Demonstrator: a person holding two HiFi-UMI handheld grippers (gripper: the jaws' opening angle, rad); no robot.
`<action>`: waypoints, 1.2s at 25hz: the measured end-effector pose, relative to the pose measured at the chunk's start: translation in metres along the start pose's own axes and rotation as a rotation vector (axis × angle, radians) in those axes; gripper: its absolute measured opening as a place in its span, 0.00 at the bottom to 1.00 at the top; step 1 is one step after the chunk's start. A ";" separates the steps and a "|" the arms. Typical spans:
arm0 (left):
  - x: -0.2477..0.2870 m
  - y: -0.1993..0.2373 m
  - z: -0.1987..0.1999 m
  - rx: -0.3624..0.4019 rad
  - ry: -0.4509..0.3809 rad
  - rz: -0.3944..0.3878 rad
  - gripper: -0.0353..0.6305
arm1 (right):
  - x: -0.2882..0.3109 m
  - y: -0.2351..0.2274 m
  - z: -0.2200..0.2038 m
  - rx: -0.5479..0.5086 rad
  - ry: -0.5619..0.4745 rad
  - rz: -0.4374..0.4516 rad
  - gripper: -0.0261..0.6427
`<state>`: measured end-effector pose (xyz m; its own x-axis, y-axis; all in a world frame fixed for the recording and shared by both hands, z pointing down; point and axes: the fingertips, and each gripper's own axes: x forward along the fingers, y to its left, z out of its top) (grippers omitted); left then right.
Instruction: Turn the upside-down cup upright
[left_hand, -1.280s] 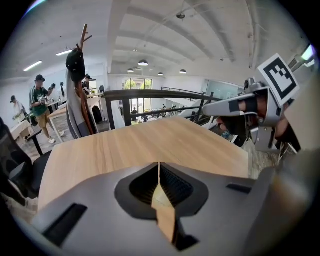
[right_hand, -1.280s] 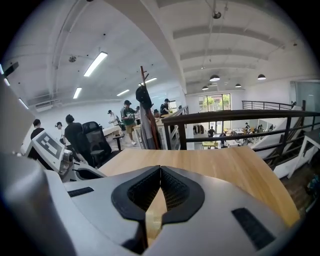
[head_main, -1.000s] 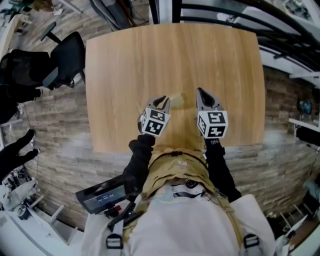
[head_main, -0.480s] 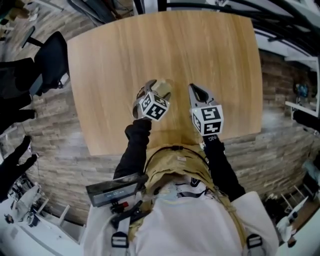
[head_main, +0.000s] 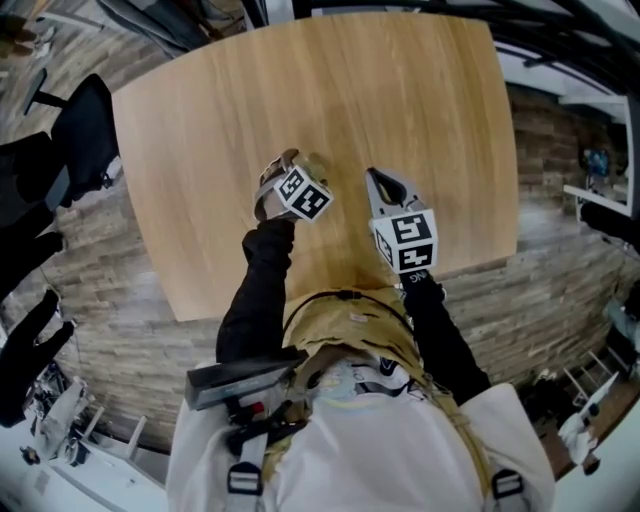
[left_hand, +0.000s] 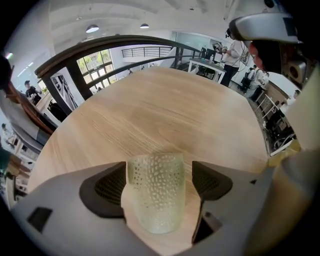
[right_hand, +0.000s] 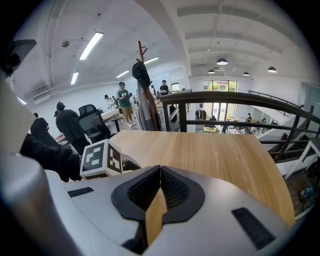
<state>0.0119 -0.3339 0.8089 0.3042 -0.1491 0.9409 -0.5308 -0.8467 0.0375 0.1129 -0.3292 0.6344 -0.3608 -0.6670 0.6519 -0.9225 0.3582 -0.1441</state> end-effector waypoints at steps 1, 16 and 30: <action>0.003 0.001 -0.001 -0.005 0.008 -0.001 0.67 | 0.000 -0.001 -0.001 -0.002 0.004 -0.003 0.07; -0.038 0.011 0.015 -0.156 -0.259 0.066 0.60 | -0.005 0.015 0.005 -0.032 -0.014 0.009 0.07; -0.040 -0.002 -0.028 -0.238 -0.251 0.068 0.60 | -0.023 0.040 0.006 -0.063 -0.041 0.021 0.07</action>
<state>-0.0212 -0.3124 0.7805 0.4311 -0.3466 0.8331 -0.7170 -0.6921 0.0831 0.0833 -0.3030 0.6088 -0.3863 -0.6845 0.6182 -0.9047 0.4120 -0.1091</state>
